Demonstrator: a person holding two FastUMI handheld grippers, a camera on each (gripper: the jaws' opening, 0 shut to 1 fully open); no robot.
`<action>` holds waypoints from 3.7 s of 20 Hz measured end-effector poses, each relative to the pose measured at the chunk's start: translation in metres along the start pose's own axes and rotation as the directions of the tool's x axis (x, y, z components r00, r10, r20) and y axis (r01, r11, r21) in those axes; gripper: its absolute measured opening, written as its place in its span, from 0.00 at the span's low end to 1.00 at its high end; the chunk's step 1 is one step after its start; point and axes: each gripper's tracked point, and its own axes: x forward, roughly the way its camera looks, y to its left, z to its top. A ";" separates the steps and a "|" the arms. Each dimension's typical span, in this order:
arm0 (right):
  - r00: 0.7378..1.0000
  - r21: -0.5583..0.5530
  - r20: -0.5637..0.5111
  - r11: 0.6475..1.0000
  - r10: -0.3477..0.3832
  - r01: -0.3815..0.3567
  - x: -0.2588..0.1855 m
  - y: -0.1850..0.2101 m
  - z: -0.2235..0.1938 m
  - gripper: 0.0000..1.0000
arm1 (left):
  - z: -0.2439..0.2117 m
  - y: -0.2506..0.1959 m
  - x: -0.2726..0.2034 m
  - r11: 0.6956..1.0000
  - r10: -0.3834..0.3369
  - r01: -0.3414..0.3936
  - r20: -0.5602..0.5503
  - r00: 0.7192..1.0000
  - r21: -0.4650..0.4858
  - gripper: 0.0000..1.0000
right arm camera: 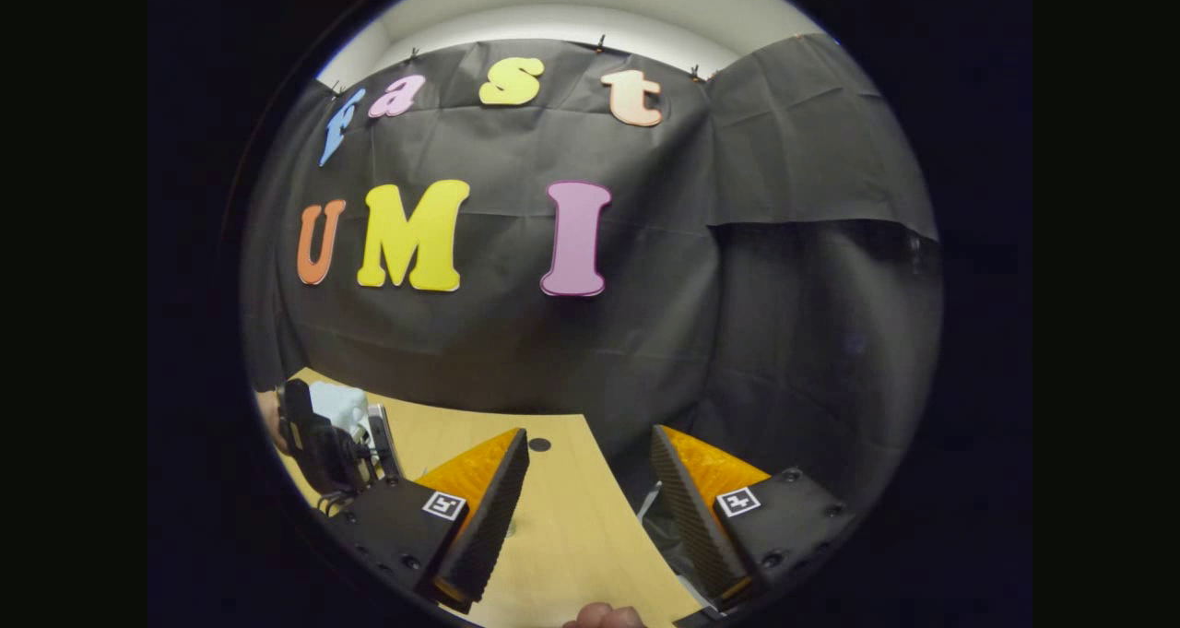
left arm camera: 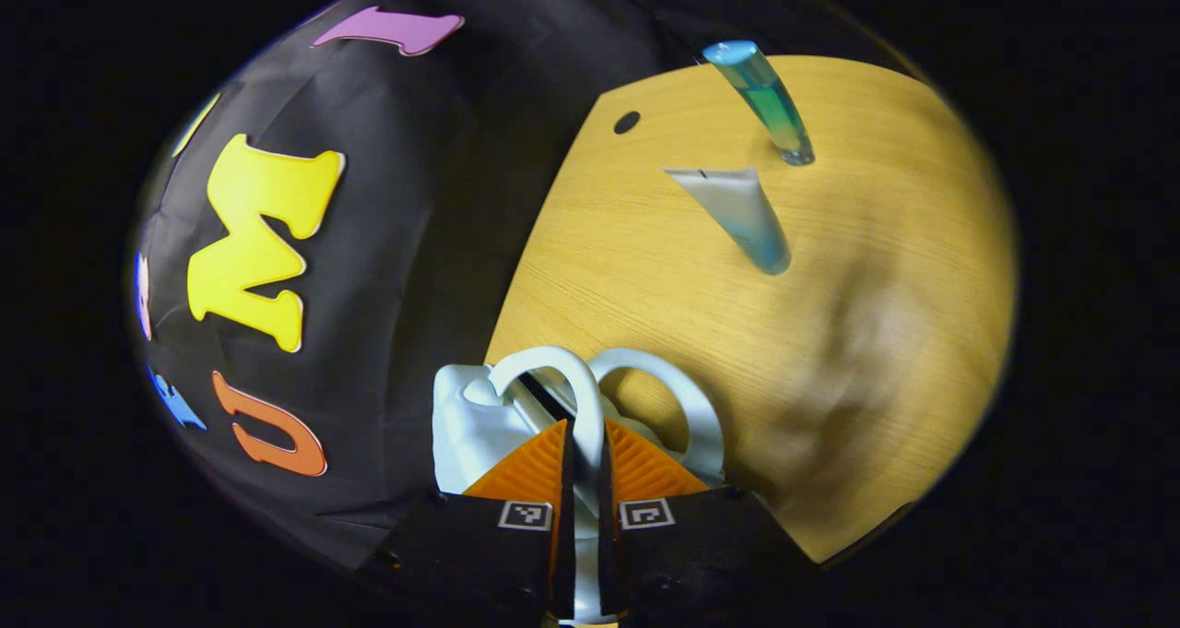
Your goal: First open the suitcase, pack the skin care products into it, and then close the suitcase.
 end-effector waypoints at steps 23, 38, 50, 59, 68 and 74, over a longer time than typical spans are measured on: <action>0.959 -0.105 -0.006 0.954 0.282 -0.281 0.012 0.164 0.026 0.80 | -0.302 0.254 -0.067 0.565 0.430 -0.345 -0.089 0.898 -0.749 0.04; 0.943 -0.182 -0.097 0.925 0.319 -0.332 0.008 0.222 0.008 0.80 | -0.462 0.153 0.040 0.081 0.122 -0.104 -0.094 0.988 -0.991 0.12; 0.927 -0.165 -0.102 0.913 0.362 -0.374 0.009 0.235 0.006 0.80 | -0.452 0.173 0.021 0.044 0.211 -0.076 -0.066 0.975 -0.996 0.81; 0.935 -0.081 -0.065 0.932 0.349 -0.353 0.016 0.177 0.005 0.79 | -0.278 0.244 -0.104 0.236 0.499 -0.106 0.027 0.866 -0.966 0.98; 0.952 -0.009 -0.043 0.953 0.303 -0.303 0.037 0.093 -0.010 0.79 | -0.072 0.184 -0.170 0.397 0.558 -0.081 0.170 0.812 -0.914 0.89; 0.956 0.004 -0.059 0.958 0.288 -0.288 0.040 0.053 -0.031 0.80 | 0.006 0.128 -0.165 0.433 0.501 -0.007 0.234 0.833 -0.901 0.94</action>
